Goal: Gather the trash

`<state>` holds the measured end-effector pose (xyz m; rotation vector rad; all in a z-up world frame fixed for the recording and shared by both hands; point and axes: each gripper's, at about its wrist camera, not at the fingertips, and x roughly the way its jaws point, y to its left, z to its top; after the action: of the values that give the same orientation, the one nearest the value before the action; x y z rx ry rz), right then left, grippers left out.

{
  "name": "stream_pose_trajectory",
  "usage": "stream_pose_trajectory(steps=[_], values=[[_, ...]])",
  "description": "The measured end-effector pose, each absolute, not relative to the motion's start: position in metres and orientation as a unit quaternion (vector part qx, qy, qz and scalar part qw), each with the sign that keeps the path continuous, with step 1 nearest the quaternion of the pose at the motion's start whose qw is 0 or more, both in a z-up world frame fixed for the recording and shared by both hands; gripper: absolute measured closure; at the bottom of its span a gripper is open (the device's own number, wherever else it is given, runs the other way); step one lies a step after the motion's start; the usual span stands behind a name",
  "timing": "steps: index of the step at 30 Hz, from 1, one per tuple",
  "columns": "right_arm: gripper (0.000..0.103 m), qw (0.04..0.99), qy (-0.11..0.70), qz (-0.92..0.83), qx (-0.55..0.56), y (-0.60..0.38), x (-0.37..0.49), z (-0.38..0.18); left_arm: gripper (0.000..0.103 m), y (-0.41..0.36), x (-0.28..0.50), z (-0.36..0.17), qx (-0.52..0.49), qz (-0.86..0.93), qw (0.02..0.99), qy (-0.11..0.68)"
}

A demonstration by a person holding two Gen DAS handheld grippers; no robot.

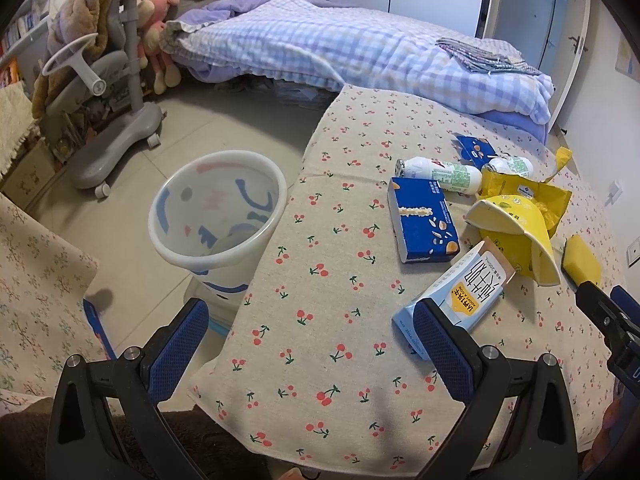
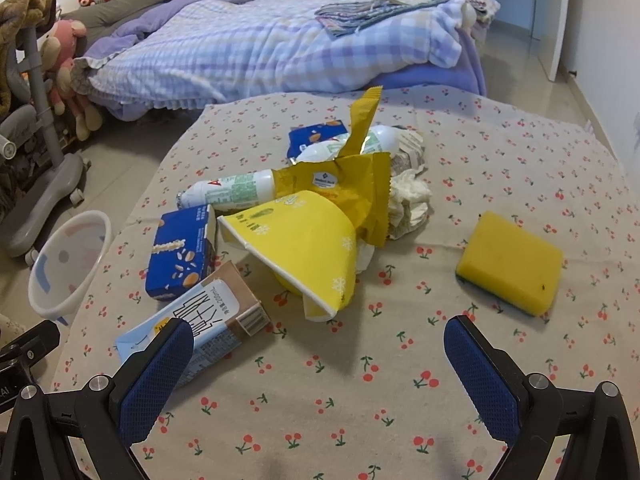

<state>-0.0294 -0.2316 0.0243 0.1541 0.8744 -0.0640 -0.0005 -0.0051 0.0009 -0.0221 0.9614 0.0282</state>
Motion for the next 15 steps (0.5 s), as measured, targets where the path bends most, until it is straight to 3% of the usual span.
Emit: stream_pose_trajectory(steps=[15], values=[[0.0,0.903,0.423,-0.029,0.072,-0.229,-0.0291,0.0245,0.0,-0.0049,-0.0018,0.003,-0.009,0.013,0.889,0.459]])
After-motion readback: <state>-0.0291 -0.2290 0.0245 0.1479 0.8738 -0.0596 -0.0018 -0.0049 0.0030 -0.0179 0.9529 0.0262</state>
